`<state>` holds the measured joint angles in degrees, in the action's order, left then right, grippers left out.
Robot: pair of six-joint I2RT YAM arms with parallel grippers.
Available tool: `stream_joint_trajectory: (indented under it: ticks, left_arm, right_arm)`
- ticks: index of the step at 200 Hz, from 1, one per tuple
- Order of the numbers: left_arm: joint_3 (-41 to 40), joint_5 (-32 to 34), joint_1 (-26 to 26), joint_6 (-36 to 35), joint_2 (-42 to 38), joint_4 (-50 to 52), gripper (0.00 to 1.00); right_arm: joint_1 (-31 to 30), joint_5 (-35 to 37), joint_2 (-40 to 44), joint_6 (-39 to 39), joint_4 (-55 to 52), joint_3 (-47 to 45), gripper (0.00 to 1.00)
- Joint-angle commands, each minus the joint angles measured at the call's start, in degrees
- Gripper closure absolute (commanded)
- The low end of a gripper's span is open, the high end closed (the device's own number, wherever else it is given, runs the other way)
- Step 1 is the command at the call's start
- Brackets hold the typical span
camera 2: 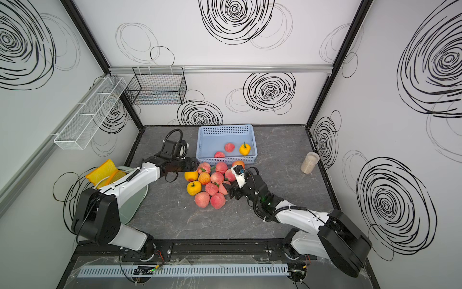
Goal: Put the peaches into the basket
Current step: Pick up the peach from the center of the board.
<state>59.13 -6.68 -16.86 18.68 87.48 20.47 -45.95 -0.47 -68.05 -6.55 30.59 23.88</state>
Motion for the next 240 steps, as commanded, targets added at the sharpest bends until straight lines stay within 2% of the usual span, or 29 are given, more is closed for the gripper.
stream_joint_trajectory:
  ticks: [1,153,211,219,240]
  left_arm:
    - [-1.17,-0.89,0.43,0.21,2.01,-0.69,0.14]
    - [1.77,-4.02,0.48,3.25,10.68,-6.41,0.12]
    - [0.81,-1.75,0.63,3.58,10.13,-5.58,0.28]
    - [0.77,-1.14,0.64,3.41,9.84,-5.08,0.27]
    - [0.68,0.81,0.75,2.62,8.74,-3.57,0.15]
  right_arm:
    - [-0.45,1.44,-0.46,1.45,1.60,0.99,0.13]
    - [-1.16,2.67,0.11,2.17,1.89,0.74,0.14]
    - [-1.29,3.44,0.46,2.49,1.93,0.64,0.14]
    - [-1.25,3.52,0.46,2.43,1.89,0.56,0.14]
    - [-1.29,3.64,0.46,2.44,1.86,0.56,0.14]
